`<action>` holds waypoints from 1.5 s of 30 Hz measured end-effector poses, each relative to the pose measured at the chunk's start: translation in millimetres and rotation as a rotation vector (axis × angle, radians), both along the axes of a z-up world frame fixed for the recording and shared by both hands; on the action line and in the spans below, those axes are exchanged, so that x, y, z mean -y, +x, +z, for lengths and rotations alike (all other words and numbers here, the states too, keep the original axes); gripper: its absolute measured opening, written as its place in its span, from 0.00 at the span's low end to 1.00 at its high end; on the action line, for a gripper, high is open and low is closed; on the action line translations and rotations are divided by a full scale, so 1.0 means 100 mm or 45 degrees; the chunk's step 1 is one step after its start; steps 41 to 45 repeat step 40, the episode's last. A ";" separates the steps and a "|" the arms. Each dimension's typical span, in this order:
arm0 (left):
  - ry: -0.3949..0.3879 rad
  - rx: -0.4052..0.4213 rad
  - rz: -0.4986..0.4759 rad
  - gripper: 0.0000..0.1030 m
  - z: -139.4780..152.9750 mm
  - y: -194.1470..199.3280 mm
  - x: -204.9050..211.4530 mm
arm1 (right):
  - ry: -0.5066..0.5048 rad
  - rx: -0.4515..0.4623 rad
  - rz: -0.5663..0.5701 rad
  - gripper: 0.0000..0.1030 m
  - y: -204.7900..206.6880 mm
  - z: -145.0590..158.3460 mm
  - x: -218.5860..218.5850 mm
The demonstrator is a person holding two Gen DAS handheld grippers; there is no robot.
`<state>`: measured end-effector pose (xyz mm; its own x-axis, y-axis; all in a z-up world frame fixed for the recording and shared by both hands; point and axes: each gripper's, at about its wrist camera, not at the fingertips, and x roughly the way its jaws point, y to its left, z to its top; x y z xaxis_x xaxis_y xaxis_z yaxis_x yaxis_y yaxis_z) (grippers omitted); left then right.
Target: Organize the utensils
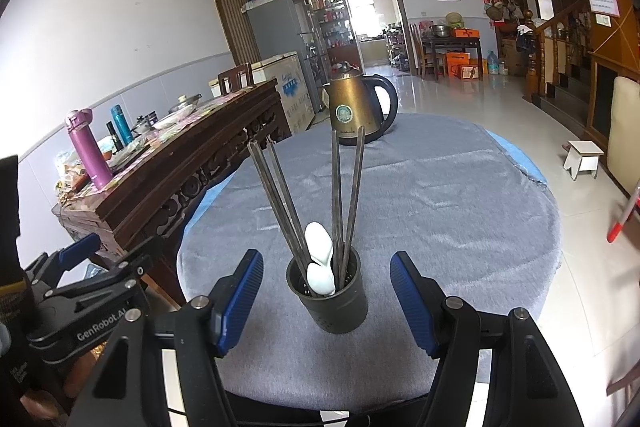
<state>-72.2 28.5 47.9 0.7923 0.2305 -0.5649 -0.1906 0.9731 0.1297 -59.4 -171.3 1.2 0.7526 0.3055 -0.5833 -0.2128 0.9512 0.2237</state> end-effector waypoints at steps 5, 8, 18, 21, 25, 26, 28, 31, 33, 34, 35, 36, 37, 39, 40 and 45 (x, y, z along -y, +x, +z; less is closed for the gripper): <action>-0.010 0.000 0.017 0.89 0.00 0.03 -0.06 | 0.000 0.004 -0.001 0.68 0.06 0.02 -0.02; -0.019 0.003 0.028 0.89 0.02 0.06 -0.09 | 0.003 0.004 0.001 0.68 0.08 0.03 -0.03; -0.026 -0.019 0.004 0.89 -0.01 0.09 -0.01 | -0.003 -0.004 0.000 0.68 0.10 0.02 -0.02; -0.014 -0.006 -0.005 0.89 0.03 0.06 0.03 | 0.003 0.012 -0.005 0.68 0.09 0.06 -0.01; -0.012 -0.009 -0.002 0.89 0.03 0.08 0.04 | 0.009 0.012 -0.007 0.68 0.10 0.06 0.01; -0.013 -0.013 0.000 0.89 0.02 0.08 0.03 | 0.010 0.008 -0.006 0.68 0.11 0.05 0.01; -0.017 -0.019 0.006 0.89 0.01 0.11 0.02 | 0.013 0.003 -0.005 0.68 0.13 0.03 0.00; -0.023 -0.027 0.012 0.89 -0.01 0.14 0.02 | 0.008 -0.002 0.000 0.68 0.17 0.00 -0.01; -0.024 -0.035 0.010 0.89 -0.03 0.17 0.01 | 0.009 -0.005 -0.001 0.68 0.20 -0.01 -0.01; -0.023 -0.038 0.009 0.89 -0.05 0.18 0.01 | 0.012 -0.003 -0.003 0.68 0.20 -0.01 0.00; -0.022 -0.040 0.010 0.89 -0.06 0.19 0.00 | 0.017 -0.004 -0.006 0.68 0.22 -0.02 0.01; -0.026 -0.044 0.008 0.89 -0.08 0.21 -0.01 | 0.024 -0.005 -0.011 0.68 0.23 -0.03 0.02; -0.046 -0.055 -0.009 0.89 -0.09 0.24 -0.03 | 0.027 -0.003 -0.016 0.68 0.25 -0.03 0.04; -0.088 -0.074 -0.029 0.89 -0.12 0.33 -0.08 | 0.032 0.019 -0.054 0.68 0.29 -0.03 0.12; -0.107 -0.074 -0.027 0.89 -0.13 0.39 -0.12 | 0.029 0.031 -0.073 0.70 0.32 -0.02 0.16; -0.107 -0.074 -0.027 0.89 -0.13 0.39 -0.12 | 0.029 0.031 -0.073 0.70 0.32 -0.02 0.16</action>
